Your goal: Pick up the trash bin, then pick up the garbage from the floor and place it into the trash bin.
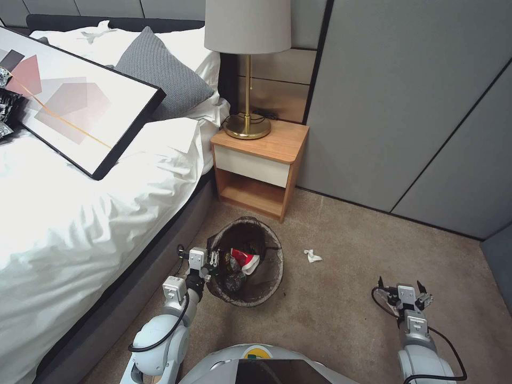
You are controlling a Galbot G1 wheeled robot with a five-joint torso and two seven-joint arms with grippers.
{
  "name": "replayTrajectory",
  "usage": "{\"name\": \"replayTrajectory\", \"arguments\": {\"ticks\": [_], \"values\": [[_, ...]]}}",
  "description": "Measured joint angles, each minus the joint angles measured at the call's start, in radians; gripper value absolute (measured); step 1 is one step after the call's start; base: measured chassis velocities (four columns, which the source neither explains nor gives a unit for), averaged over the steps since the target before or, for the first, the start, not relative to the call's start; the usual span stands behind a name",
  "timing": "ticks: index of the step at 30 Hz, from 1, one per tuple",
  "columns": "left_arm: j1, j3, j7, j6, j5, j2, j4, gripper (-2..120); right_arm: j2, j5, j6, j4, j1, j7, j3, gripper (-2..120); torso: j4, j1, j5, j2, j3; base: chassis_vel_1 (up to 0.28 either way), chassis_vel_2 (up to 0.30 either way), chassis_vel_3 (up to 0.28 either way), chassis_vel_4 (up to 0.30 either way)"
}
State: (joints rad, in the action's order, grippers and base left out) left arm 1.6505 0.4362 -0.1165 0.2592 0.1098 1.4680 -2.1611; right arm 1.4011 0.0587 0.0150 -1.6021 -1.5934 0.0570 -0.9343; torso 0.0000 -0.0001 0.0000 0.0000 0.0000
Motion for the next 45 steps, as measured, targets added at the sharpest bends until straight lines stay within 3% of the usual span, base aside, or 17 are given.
{"name": "replayTrajectory", "arguments": {"ticks": [21,34,45], "values": [[0.010,-0.002,-0.001,0.000,-0.002,-0.002,-0.006,7,-0.034,0.063,0.034,0.255,0.072,-0.089,-0.020,100,-0.0001,0.000,0.0002,0.000,0.000,0.000,0.000,0.000,0.000],[0.024,-0.002,-0.001,-0.002,-0.011,-0.003,-0.017,7,-0.069,0.069,0.083,0.480,0.169,-0.107,-0.035,100,-0.0001,0.000,-0.0003,0.000,0.000,0.000,0.000,0.000,0.000],[0.022,-0.002,-0.001,-0.002,-0.013,-0.003,-0.014,7,-0.085,0.056,0.116,0.566,0.208,-0.141,-0.053,94,0.0002,0.000,-0.0006,0.000,0.000,0.000,0.000,0.000,0.000]]}}
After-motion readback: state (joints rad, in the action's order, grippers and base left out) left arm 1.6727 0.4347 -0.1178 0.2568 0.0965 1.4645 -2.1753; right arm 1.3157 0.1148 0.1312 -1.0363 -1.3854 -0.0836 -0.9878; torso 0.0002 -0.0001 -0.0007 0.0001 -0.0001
